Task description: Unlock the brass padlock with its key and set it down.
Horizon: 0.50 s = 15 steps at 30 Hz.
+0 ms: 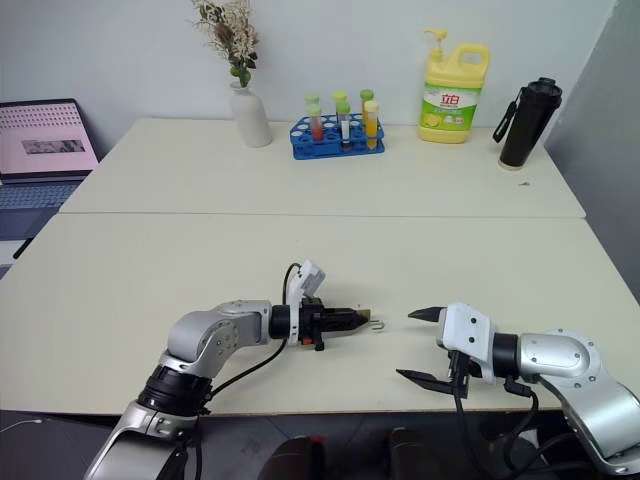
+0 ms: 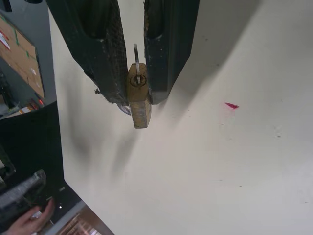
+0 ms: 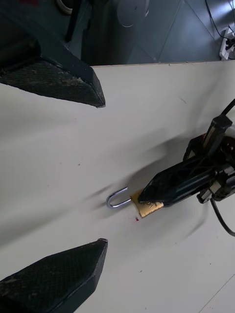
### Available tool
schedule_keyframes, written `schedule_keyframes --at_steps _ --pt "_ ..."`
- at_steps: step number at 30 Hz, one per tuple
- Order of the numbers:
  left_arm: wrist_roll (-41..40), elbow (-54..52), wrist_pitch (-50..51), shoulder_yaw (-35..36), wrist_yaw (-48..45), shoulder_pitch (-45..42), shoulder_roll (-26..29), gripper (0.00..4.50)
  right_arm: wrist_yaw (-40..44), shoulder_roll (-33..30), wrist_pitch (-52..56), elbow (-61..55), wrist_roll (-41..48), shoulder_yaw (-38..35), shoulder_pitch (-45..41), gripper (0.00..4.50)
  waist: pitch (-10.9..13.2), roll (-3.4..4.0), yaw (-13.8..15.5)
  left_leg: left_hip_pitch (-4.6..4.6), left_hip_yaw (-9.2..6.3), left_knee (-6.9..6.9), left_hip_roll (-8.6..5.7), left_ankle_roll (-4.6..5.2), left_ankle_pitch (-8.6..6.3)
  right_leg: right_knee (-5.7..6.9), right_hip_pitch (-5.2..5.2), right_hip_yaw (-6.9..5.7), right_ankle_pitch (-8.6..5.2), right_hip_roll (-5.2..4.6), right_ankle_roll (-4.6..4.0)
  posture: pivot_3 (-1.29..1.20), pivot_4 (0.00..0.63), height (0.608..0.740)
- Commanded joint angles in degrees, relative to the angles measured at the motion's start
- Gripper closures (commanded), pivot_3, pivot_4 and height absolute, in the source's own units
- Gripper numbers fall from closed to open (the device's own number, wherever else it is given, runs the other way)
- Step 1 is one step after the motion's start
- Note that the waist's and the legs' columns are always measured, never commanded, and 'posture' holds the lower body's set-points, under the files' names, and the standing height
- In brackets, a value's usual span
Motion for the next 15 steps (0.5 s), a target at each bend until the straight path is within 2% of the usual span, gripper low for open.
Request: schedule_keyframes --at_steps 1,7,9,15 --pt "1.2 0.9 -0.8 -0.6 -0.1 -0.9 -0.8 4.33 -0.8 0.4 -1.8 -0.3 -1.2 0.2 -1.1 0.0 0.0 0.0 0.0 0.0 0.01 0.0 0.0 0.0 0.0 -0.01 0.0 0.0 0.0 0.0 0.0 0.0 0.15 0.74" --pt "3.0 1.4 -1.8 -1.6 -0.8 -1.5 -1.6 4.33 -1.9 0.6 -0.9 0.3 -3.0 0.8 -2.2 0.0 0.0 0.0 0.0 0.0 -0.01 0.0 0.01 0.0 0.0 0.0 0.0 0.0 0.0 -0.01 0.0 0.0 0.15 0.74" --pt "3.7 1.8 -2.6 -1.4 -0.3 -1.6 -2.0 3.58 -1.9 0.6 -0.7 0.4 -2.7 0.7 -2.6 0.0 0.0 0.0 0.0 -0.01 -0.01 0.0 0.0 0.0 0.0 0.0 0.0 0.01 0.0 -0.01 0.0 0.0 0.15 0.74" --pt "6.4 1.4 -6.1 -1.5 -0.7 -1.6 -1.6 1.71 -1.6 0.2 0.1 0.3 -1.9 0.1 -2.9 0.0 0.0 0.0 0.0 -0.01 -0.01 0.0 0.01 0.0 0.0 -0.01 0.0 0.01 0.0 -0.01 0.0 0.0 0.15 0.74"
